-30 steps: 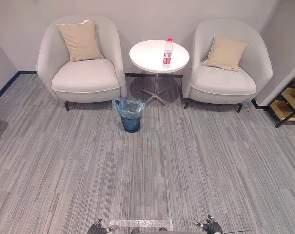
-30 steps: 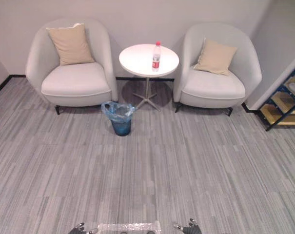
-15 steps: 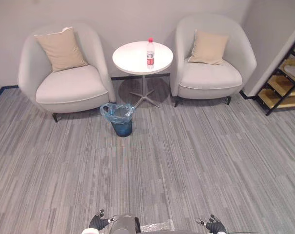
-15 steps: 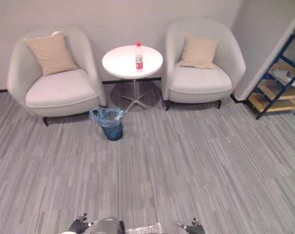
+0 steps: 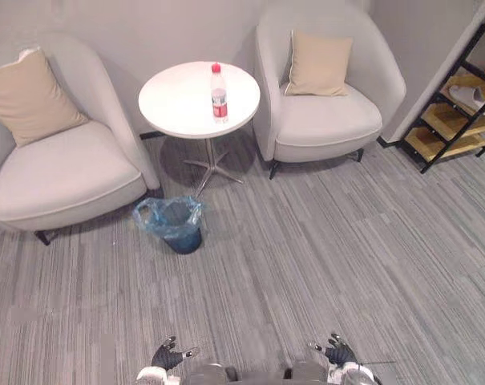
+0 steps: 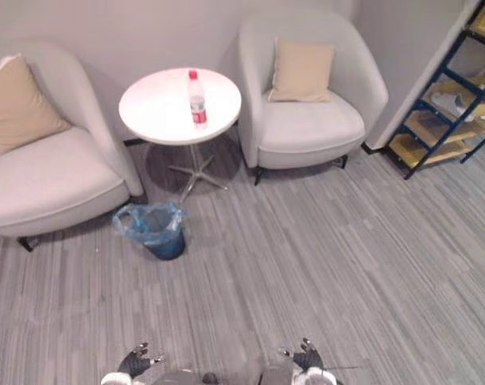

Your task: Gather rubbish on tea table into small bin, then transfer packed bag to large trash can.

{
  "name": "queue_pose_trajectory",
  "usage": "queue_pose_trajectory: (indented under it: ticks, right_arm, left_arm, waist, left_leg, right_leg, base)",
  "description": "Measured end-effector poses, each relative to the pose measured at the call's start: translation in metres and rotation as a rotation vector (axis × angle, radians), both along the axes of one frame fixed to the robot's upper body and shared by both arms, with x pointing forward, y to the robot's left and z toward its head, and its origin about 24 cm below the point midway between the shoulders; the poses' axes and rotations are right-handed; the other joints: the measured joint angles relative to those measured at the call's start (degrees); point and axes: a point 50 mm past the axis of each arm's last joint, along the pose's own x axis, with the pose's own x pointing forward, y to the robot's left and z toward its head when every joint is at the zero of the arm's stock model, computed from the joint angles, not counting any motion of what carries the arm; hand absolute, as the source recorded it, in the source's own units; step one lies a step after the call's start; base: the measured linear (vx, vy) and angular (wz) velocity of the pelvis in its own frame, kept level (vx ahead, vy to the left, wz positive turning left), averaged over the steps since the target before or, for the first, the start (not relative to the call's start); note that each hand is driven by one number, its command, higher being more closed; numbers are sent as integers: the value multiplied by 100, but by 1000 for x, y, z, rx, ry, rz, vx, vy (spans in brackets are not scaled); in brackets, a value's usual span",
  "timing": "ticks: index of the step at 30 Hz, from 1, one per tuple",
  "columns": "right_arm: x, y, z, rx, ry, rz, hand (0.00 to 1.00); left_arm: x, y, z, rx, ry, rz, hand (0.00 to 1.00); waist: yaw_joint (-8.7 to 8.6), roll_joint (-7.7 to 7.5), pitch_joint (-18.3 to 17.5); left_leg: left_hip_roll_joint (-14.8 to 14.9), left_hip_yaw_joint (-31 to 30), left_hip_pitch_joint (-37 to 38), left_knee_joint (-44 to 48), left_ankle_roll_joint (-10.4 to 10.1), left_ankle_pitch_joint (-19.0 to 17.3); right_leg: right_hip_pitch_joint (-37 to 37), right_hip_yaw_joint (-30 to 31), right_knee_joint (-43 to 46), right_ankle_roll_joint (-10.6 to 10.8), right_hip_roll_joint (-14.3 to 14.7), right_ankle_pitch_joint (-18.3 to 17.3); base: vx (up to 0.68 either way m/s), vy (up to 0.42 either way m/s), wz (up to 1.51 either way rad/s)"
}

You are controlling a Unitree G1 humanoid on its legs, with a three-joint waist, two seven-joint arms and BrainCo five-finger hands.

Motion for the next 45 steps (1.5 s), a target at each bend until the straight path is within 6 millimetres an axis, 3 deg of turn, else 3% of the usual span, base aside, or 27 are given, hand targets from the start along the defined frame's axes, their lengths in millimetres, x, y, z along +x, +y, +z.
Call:
queue_pose_trajectory:
  ticks: [2, 4, 5, 6, 9, 10, 11, 14, 18, 19, 20, 21, 22, 24, 25, 27, 28, 30, 33, 37, 38, 39, 40, 41, 42, 43, 45]
  right_arm:
    - [5, 1, 2, -3, -14, 16, 0]
    - [9, 2, 3, -5, -30, 25, 0]
    - [5, 4, 2, -2, -23, 33, 0]
    - [6, 3, 3, -7, -29, 36, 0]
    - [9, -5, 5, -28, -35, 41, 0]
    - [9, -8, 6, -37, -32, 40, 0]
    - [8, -8, 5, -37, -24, 35, 0]
    - [-1, -3, 0, -22, 8, 22, 0]
    - [-2, -2, 0, -20, 10, 16, 0]
    - [-2, -2, 0, -20, 10, 6, 0]
    - [-4, -2, -1, -22, 15, 3, 0]
    - [-4, -1, -1, -19, 17, 3, 0]
    - [-2, 4, -1, -7, 10, 6, 0]
    - [4, 16, -1, 21, -3, 19, 0]
    - [5, 23, -1, 38, -4, 34, 0]
    - [5, 24, -2, 42, -4, 50, 0]
    - [7, 25, -1, 41, -11, 57, 0]
    - [7, 26, -1, 45, -14, 58, 0]
    - [5, 25, -1, 43, -9, 58, 0]
    - [11, 17, 2, 24, -29, 66, 0]
    - [14, 15, 3, 20, -39, 70, 0]
    - [14, 15, 3, 20, -39, 70, 0]
    - [13, 15, 3, 20, -37, 70, 0]
    - [4, 17, 0, 25, -15, 69, 0]
    - [3, 16, 0, 32, -18, 54, 0]
    - [7, 9, 2, 11, -32, 54, 0]
    - [7, 5, 3, 3, -35, 51, 0]
  left_arm:
    - [0, -1, 0, -2, 0, 0, 0]
    - [-1, 0, 0, -1, 2, 1, 0]
    - [-3, 3, 0, 6, 8, 7, 0]
    - [-7, -1, -3, -6, 24, 34, 0]
    - [1, -25, -4, -74, -1, 42, 0]
    - [8, -33, -3, -96, -22, 46, 0]
    - [11, -38, -2, -111, -30, 49, 0]
    - [21, -37, 3, -112, -83, 50, 0]
    - [26, -37, 6, -115, -107, 45, 0]
    - [28, -37, 7, -113, -114, 42, 0]
    - [29, -37, 7, -115, -118, 44, 0]
    - [29, -37, 7, -113, -119, 44, 0]
    - [29, -32, 7, -99, -114, 42, 0]
    - [32, -27, 9, -91, -127, 45, 0]
    - [34, -24, 10, -84, -127, 47, 0]
    - [32, -24, 9, -84, -118, 48, 0]
    - [28, -24, 6, -82, -98, 47, 0]
    - [25, -19, 5, -66, -82, 34, 0]
    - [20, -18, 3, -55, -59, 15, 0]
    - [20, -25, 3, -73, -61, 16, 0]
    - [20, -26, 3, -76, -61, 16, 0]
    - [20, -26, 3, -76, -59, 16, 0]
    - [18, -25, 2, -73, -56, 19, 0]
    - [15, -21, 2, -64, -50, 20, 0]
    - [14, -20, 1, -62, -43, 24, 0]
    - [12, -29, -1, -87, -34, 32, 0]
    - [13, -40, -2, -114, -35, 35, 0]
  waist:
    - [-5, 38, 20]
    - [-62, 35, 15]
    - [-76, -91, -49]
    - [-70, -7, -100]
    - [-176, 384, -141]
    - [-164, 491, -45]
    - [-125, 451, 35]
    - [-73, 268, 156]
    - [1, 257, 157]
    - [58, 233, 160]
    - [85, 193, 173]
    - [114, 157, 159]
    - [142, 3, 90]
    - [105, -120, 127]
    - [202, -187, 112]
    - [214, -146, 80]
    - [205, -158, 66]
    - [130, -277, 57]
    - [29, -356, -9]
    - [-48, -160, 40]
    - [-72, -101, 67]
    - [-80, -102, 66]
    - [-125, -160, 35]
    - [-197, -295, -26]
    - [-209, -310, -27]
    - [-210, -15, -93]
    - [-211, 157, -76]
  left_leg:
    - [172, -23, 149, 4, -2, 0]
    - [300, -136, 363, 15, -147, -60]
    - [268, -245, 558, 27, -435, -233]
    - [339, -424, 782, 65, -663, -426]
    - [649, -778, 265, 1204, -917, -266]
    - [759, -884, -257, 2473, -1059, 91]
    - [880, -893, -655, 3443, -1021, 161]
    - [1179, -198, -1446, 4483, -757, -224]
    - [1008, 73, -2077, 3478, -672, -360]
    - [708, 194, -2208, 2142, -615, -221]
    - [409, 179, -2188, 1102, -550, 468]
    - [350, 200, -2133, 934, -510, 704]
    - [145, 338, -1907, 590, -370, 866]
    - [84, 440, -1931, 744, -224, 741]
    - [90, 516, -1881, 915, -176, 596]
    - [127, 512, -1584, 896, -192, 278]
    - [81, 511, -1252, 676, -177, 108]
    - [-119, 427, -880, 478, -88, 14]
    - [-249, 66, -335, 308, -41, -146]
    - [72, -437, 19, 112, -43, -145]
    - [212, -637, 114, 115, -47, -143]
    - [234, -692, 128, 116, -47, -143]
    - [257, -883, 202, 125, -173, -164]
    - [182, -1125, 257, 150, -417, -284]
    - [182, -1210, 329, 150, -541, -370]
    - [453, -1345, 322, 248, -655, -414]
    - [613, -1414, 268, 524, -734, -369]
  right_leg:
    - [-292, -89, -598, -40, 160, 153]
    - [-464, -71, -1634, -160, 389, 858]
    - [-444, 13, -2459, -411, 453, 1956]
    - [-513, -68, -2178, -532, 476, 2068]
    - [-146, -335, -2429, -608, 701, 1703]
    - [233, -337, -2748, -642, 840, 1671]
    - [554, -387, -3023, -655, 883, 1665]
    - [1640, -366, -3733, -670, 943, 1651]
    - [1987, -327, -4138, -553, 908, 1602]
    - [2126, -305, -4207, -410, 796, 1495]
    - [2244, -288, -4203, -251, 676, 1379]
    - [2256, -242, -4196, -205, 633, 1354]
    - [2250, -94, -4224, -101, 469, 1321]
    - [2255, 60, -4213, -10, 347, 1350]
    - [2257, 193, -4008, 45, 296, 1336]
    - [2038, 373, -3103, 289, 248, 1173]
    - [1602, 455, -1786, 507, 114, 1027]
    - [1041, 458, -240, 637, -232, 994]
    - [667, 8, 576, 388, -534, 561]
    - [169, 138, -616, 198, 64, 343]
    - [43, 455, -1345, 130, 399, 520]
    - [-10, 566, -1564, 114, 471, 638]
    - [-55, 875, -2353, 83, 608, 1184]
    - [23, 1073, -3030, 57, 560, 2072]
    - [27, 1077, -2917, -62, 552, 2242]
    - [36, 842, -2670, -194, 710, 2095]
    - [283, 605, -2799, -270, 807, 1890]
  base:
    - [354, -84, 8]
    - [479, -162, 20]
    - [632, -252, 19]
    - [626, -246, 11]
    - [519, -238, 37]
    - [409, -148, 18]
    - [315, -105, 12]
    - [334, -119, 3]
    - [260, 0, -7]
    - [350, 154, 6]
    - [350, 154, 1]
    - [491, 210, -7]
    - [347, 128, -11]
    - [436, 155, -14]
    - [421, 163, -33]
    - [338, 164, -28]
    - [210, 127, -7]
    - [263, 94, 24]
    - [413, 49, 74]
    - [351, -66, 67]
    - [219, -80, 55]
    - [370, -153, 81]
    - [404, -231, 91]
    - [404, -231, 99]
    - [501, -300, 81]
    - [405, -244, 63]
    - [420, -267, 50]
